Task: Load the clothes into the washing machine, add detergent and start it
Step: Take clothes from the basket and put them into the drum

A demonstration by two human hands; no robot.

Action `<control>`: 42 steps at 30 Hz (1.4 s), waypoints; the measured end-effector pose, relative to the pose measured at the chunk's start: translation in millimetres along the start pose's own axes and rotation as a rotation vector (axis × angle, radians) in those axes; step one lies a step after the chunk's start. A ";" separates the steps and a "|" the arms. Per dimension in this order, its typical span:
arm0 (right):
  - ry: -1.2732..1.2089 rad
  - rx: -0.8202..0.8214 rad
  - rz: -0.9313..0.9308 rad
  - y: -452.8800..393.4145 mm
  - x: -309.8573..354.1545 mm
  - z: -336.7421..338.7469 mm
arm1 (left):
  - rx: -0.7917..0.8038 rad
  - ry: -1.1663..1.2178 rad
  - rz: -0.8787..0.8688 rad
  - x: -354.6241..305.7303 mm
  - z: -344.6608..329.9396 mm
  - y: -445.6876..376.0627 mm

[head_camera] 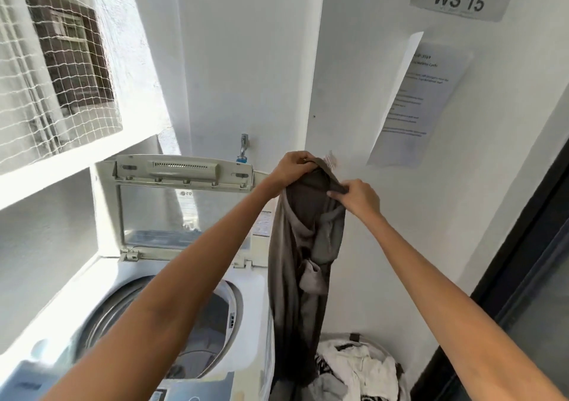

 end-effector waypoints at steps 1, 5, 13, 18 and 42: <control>-0.029 0.000 -0.011 -3.6 3.5 7.0 | 0.079 -0.082 0.005 2.5 8.4 1.1; -0.418 0.114 -0.037 -22.2 38.4 19.4 | 0.363 -0.592 0.075 27.1 33.7 5.9; -1.185 0.527 -0.009 -19.9 151.3 -3.0 | -0.047 -0.081 0.167 35.4 57.7 1.0; -0.633 0.439 0.297 -19.3 146.7 -22.2 | -0.272 0.375 0.244 24.1 92.1 -1.4; -0.717 -0.051 0.487 -30.0 346.7 -54.3 | -0.444 0.027 0.520 121.8 238.2 136.8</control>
Point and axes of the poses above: each hand's wrist, its own y-axis away from the middle knuckle, its own z-axis out of the back of the hand, x = y × z, the point moved 8 cm from there along -y, towards the middle knuckle, and after that the axes turned 11 degrees about -y, right-handed, at the moved point
